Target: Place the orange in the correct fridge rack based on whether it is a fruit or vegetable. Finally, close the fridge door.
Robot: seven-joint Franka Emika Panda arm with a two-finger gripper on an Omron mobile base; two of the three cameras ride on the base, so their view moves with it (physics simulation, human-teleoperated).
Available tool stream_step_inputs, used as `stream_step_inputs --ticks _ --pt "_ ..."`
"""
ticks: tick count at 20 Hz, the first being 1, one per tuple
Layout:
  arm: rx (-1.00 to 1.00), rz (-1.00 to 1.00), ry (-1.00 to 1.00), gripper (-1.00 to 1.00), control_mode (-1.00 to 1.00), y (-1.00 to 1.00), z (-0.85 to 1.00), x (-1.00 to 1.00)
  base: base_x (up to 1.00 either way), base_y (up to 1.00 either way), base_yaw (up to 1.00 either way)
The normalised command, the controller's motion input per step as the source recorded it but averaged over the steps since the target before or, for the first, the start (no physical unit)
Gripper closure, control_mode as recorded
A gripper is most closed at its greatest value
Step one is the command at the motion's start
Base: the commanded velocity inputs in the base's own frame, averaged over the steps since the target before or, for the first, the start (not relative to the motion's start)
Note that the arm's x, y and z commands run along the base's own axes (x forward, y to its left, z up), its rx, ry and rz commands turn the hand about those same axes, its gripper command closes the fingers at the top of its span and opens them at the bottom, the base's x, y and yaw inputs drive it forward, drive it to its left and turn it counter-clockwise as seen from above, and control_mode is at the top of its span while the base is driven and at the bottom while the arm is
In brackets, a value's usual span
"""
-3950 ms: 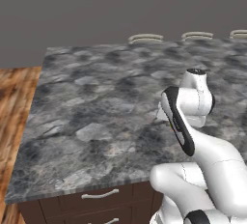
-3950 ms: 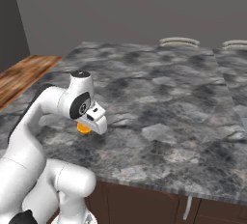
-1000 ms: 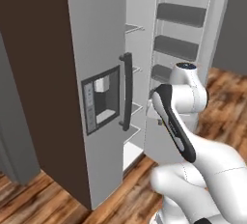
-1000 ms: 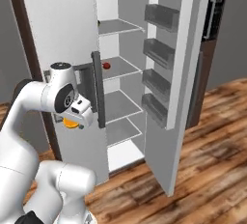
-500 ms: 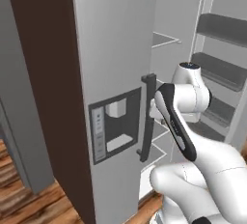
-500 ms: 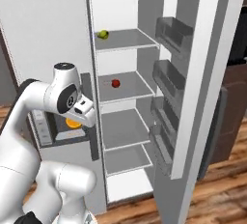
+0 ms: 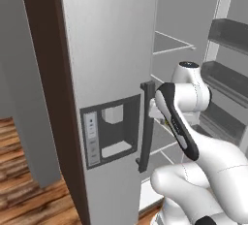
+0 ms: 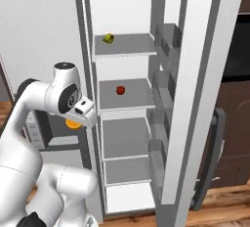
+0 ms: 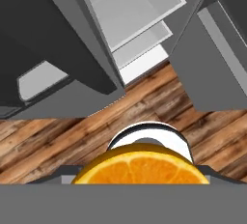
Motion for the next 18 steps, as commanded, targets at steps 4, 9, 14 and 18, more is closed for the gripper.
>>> stream_step_inputs --ticks 4,9,14,18 --pt "0.00 0.00 0.00 1.00 1.00 0.00 0.00 0.00 0.39 -0.26 0.13" --pt "0.00 0.00 0.00 1.00 1.00 0.00 0.00 0.00 0.36 -0.38 0.04" --pt "0.00 0.00 0.00 1.00 1.00 0.00 0.00 0.00 0.54 -0.22 0.00" --pt "0.00 0.00 0.00 1.00 1.00 0.00 0.00 0.00 0.59 -0.06 0.00"
